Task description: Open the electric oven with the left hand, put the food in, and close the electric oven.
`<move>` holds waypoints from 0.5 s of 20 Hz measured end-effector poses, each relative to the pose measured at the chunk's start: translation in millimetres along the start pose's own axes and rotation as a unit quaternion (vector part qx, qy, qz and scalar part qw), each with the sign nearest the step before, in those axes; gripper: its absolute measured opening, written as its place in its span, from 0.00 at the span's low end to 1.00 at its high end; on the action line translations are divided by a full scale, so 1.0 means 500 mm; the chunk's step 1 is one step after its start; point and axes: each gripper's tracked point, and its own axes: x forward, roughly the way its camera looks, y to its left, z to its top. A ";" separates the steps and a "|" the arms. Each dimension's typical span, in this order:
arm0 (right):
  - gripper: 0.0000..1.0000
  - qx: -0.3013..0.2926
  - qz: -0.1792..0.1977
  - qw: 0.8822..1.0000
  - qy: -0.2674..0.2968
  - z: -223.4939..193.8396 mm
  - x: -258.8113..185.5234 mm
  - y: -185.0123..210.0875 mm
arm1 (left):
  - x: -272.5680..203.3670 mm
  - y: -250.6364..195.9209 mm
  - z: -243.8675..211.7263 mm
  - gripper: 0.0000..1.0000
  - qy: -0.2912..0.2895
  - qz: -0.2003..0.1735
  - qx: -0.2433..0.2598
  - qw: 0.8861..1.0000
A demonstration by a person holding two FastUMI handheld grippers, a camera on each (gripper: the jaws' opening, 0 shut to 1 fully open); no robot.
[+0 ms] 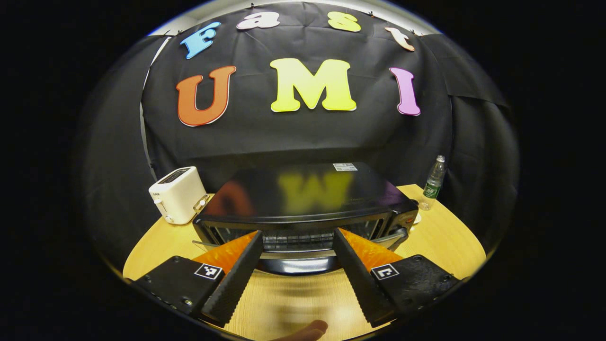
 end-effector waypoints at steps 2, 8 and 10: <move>0.96 0.004 0.001 1.000 -0.005 0.008 -0.015 0.008 | -0.016 -0.003 -0.024 0.99 0.007 -0.002 -0.007 1.000; 1.00 0.004 0.003 1.000 -0.016 0.017 -0.052 0.017 | -0.011 -0.023 -0.204 0.96 0.091 -0.010 -0.021 0.996; 0.96 0.002 0.003 1.000 -0.016 0.018 -0.058 0.022 | -0.009 -0.032 -0.227 0.95 0.090 -0.012 -0.024 0.996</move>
